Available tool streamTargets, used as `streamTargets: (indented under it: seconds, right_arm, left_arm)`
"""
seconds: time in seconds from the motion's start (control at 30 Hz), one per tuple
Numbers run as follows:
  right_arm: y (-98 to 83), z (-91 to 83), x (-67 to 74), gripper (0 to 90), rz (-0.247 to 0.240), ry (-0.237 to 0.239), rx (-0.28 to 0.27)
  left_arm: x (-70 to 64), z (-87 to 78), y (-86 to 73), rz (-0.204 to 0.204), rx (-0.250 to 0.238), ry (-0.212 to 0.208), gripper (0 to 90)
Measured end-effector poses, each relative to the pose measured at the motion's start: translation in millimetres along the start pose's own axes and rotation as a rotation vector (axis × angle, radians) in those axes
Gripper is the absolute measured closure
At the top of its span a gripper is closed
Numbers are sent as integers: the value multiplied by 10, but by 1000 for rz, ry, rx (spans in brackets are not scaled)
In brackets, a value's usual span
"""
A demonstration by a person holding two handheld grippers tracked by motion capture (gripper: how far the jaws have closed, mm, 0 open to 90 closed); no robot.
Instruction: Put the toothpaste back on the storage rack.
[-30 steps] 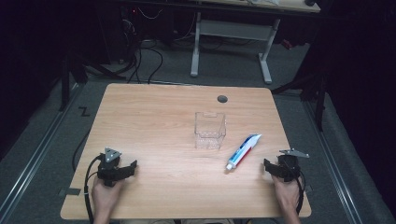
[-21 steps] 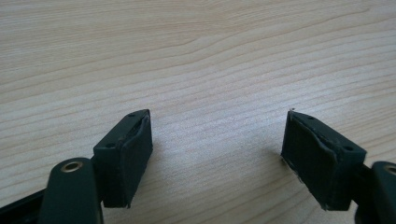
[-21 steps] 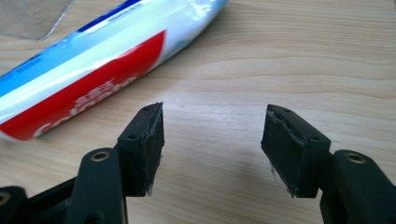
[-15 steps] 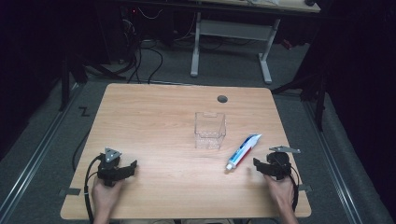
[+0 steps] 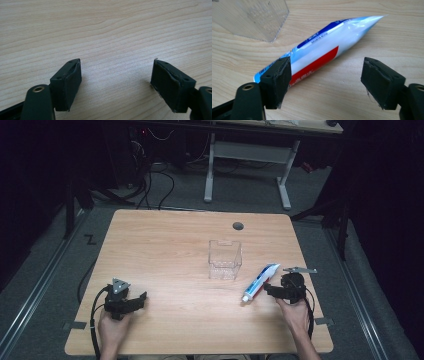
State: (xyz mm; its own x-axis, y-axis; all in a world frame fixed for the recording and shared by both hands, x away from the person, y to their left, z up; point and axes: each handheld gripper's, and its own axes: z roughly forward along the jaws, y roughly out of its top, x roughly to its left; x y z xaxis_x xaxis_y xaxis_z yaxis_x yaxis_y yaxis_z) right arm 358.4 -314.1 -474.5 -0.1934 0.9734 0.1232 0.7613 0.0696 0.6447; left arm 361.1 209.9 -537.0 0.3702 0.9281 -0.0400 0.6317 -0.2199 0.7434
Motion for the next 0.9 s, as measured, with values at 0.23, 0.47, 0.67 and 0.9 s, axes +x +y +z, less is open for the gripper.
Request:
streamTargets:
  seconds: [0.23,0.47,0.67,0.9]
  right_arm:
    - [179,88,55,180,3,-12,42]
    - [307,227,102,139,12,-27,91]
    - [340,372,67,114,59,-23,140]
    - [370,456,51,111,69,-28,164]
  left_arm:
    - [1,0,0,0,0,-1,251]
    - [2,0,0,-2,-2,0,254]
    - [0,-2,2,3,4,0,253]
    - [-5,2,1,5,2,3,252]
